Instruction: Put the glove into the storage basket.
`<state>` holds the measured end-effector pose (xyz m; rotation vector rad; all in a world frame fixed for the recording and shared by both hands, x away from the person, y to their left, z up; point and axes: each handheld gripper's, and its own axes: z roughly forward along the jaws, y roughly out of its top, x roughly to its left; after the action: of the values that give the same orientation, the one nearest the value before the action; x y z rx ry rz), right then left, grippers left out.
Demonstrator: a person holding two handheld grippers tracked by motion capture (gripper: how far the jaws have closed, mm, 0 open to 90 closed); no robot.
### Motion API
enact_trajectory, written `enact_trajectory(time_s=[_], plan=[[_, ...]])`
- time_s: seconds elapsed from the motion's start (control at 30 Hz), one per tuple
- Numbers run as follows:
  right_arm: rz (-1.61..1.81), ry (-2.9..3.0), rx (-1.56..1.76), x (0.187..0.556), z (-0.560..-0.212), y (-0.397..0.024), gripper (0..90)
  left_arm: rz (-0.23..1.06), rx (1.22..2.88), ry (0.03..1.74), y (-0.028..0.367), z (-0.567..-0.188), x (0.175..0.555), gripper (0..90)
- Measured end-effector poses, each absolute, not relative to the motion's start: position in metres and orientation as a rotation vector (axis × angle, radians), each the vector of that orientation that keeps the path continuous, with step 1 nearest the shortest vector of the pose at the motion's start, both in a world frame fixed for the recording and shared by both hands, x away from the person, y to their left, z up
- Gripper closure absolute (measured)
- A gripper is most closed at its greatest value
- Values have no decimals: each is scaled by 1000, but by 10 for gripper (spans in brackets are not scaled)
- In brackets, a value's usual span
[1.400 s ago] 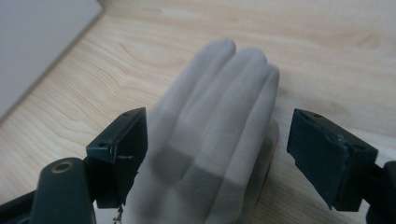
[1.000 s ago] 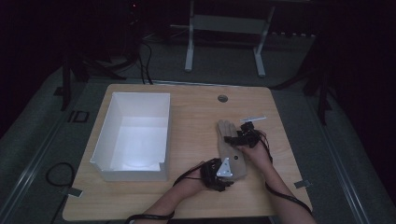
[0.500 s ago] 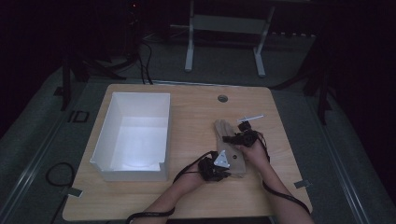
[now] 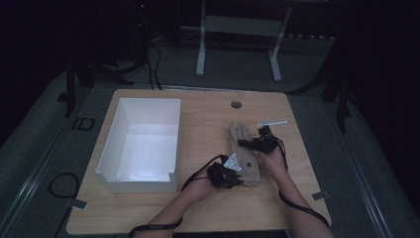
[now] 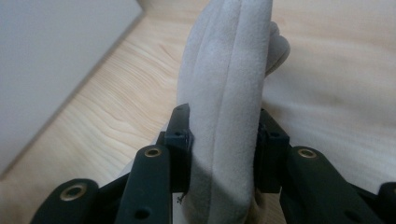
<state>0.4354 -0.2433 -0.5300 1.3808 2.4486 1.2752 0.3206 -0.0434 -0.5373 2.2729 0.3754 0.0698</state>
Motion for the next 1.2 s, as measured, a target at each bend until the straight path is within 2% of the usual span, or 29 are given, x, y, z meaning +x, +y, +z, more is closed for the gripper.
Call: enact_trajectory(time_s=[0.7,1.2], plan=[[1398,2359,1258,422,-456,-242,648,198,2281,306,-32,-467,310,814],[1436,2350,1175,424,-423,-210,648,245,2290,340,-2,-437,309,814]])
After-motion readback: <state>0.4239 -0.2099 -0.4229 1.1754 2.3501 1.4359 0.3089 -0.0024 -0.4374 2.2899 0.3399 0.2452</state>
